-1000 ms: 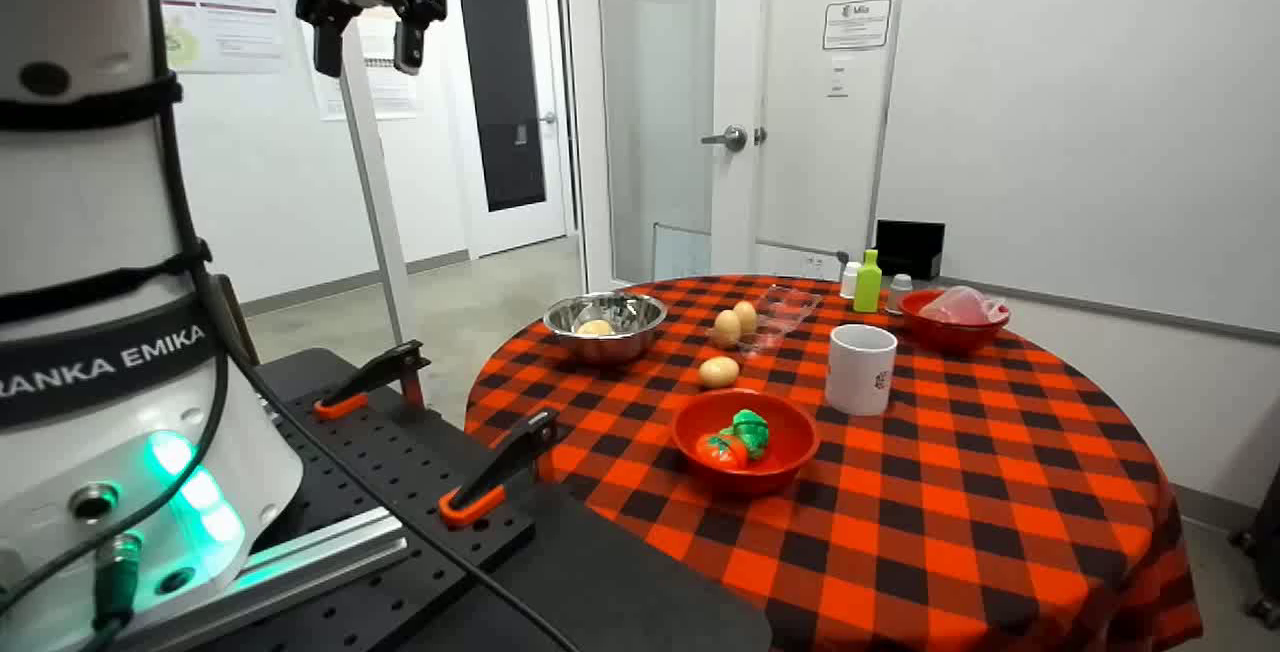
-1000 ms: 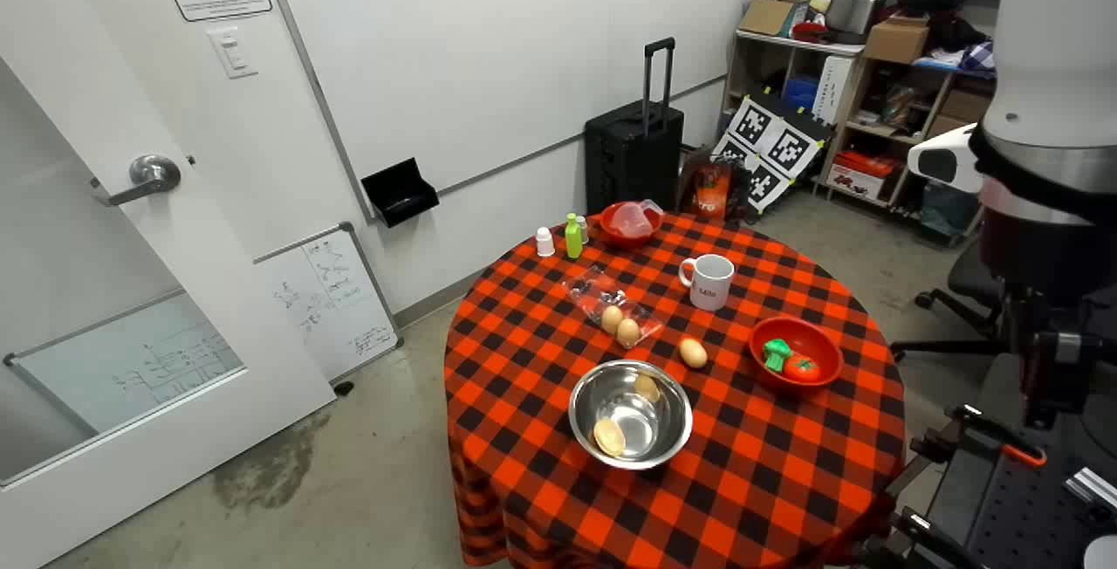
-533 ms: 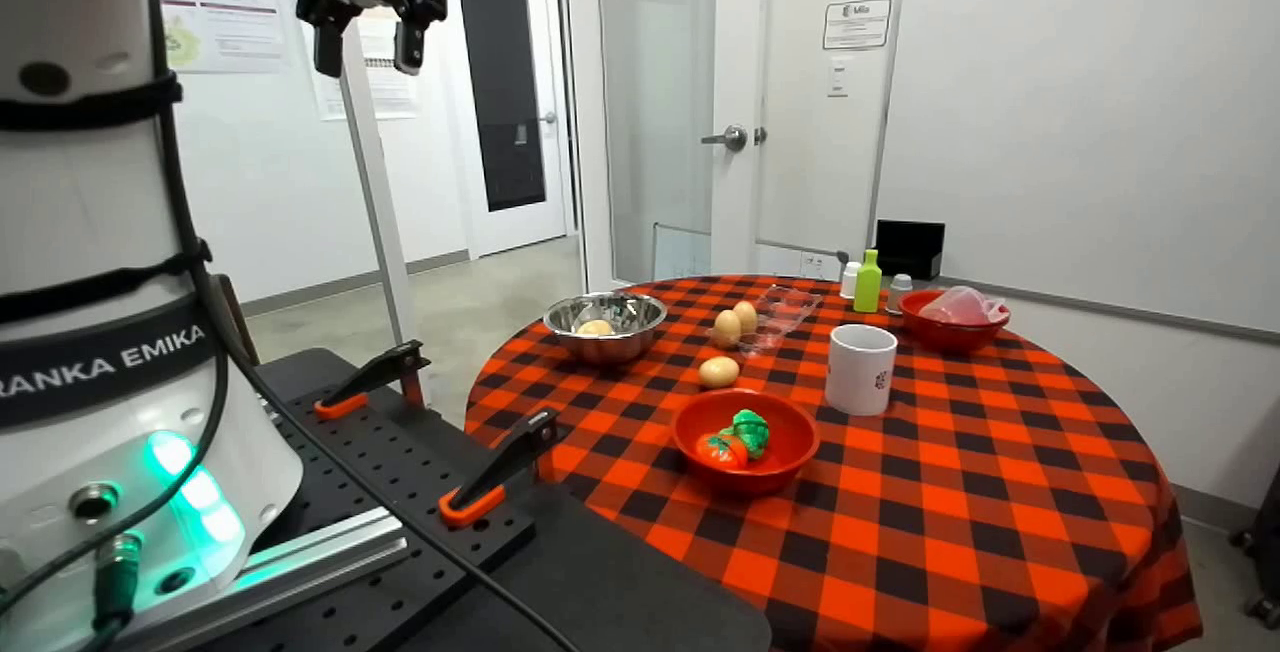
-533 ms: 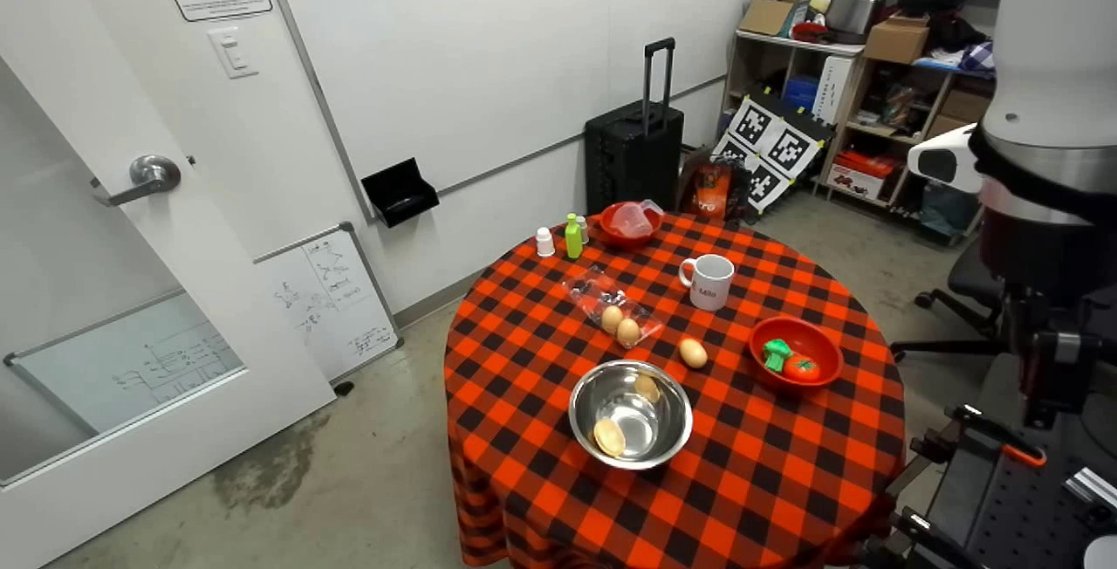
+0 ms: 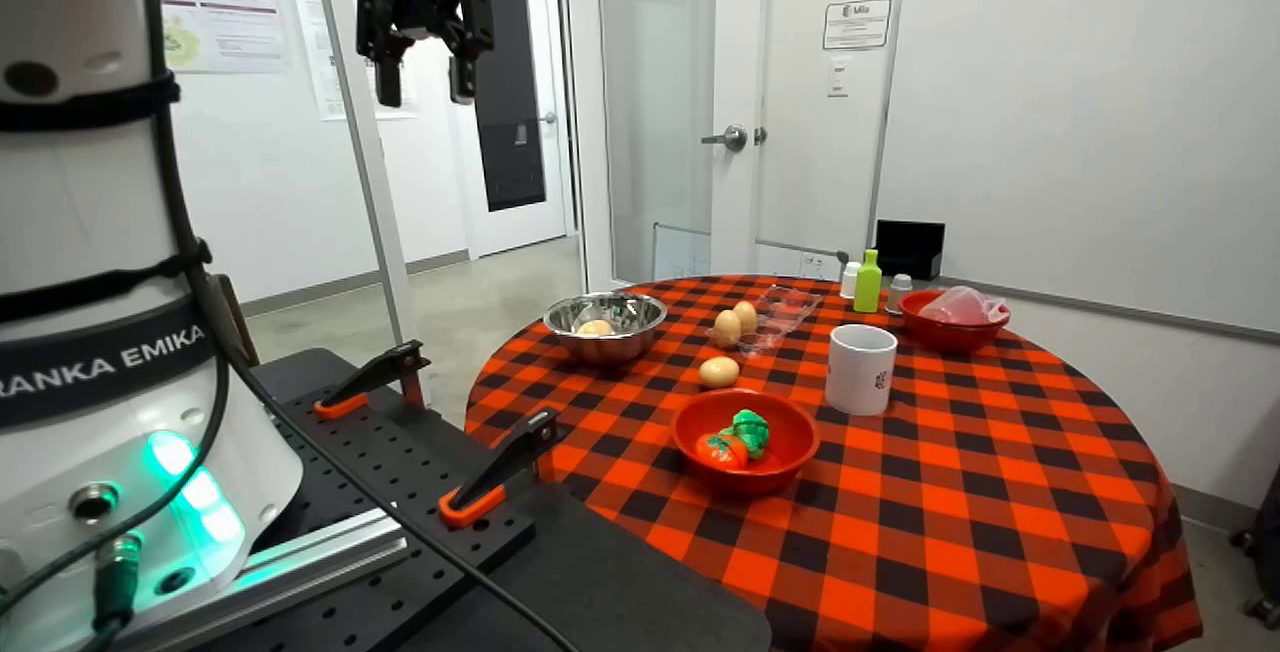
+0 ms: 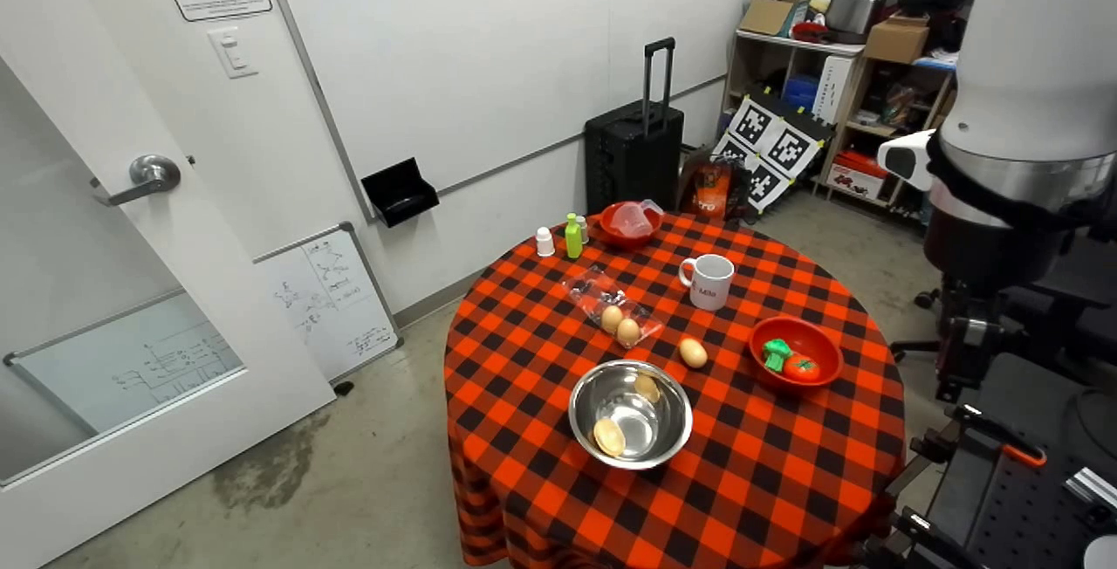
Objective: Take the egg out of the silver basin
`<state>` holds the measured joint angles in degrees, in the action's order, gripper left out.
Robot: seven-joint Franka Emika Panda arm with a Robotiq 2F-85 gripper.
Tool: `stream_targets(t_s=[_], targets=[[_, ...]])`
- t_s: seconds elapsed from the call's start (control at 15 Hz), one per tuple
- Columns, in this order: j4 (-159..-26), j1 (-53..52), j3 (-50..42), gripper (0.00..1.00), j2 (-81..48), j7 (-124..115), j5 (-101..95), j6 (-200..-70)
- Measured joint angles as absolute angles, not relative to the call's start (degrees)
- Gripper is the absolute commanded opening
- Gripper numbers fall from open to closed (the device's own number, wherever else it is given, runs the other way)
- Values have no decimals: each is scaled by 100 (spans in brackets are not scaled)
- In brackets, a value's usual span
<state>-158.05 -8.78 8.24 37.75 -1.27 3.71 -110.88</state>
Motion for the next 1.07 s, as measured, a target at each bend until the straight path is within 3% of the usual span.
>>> stream_targets(t_s=[0.53,1.07], targets=[[-15692,-418,830,100,1979,-574,-359,-13282],[-14593,-342,815,100,-299,-1353,-619,-14577]])
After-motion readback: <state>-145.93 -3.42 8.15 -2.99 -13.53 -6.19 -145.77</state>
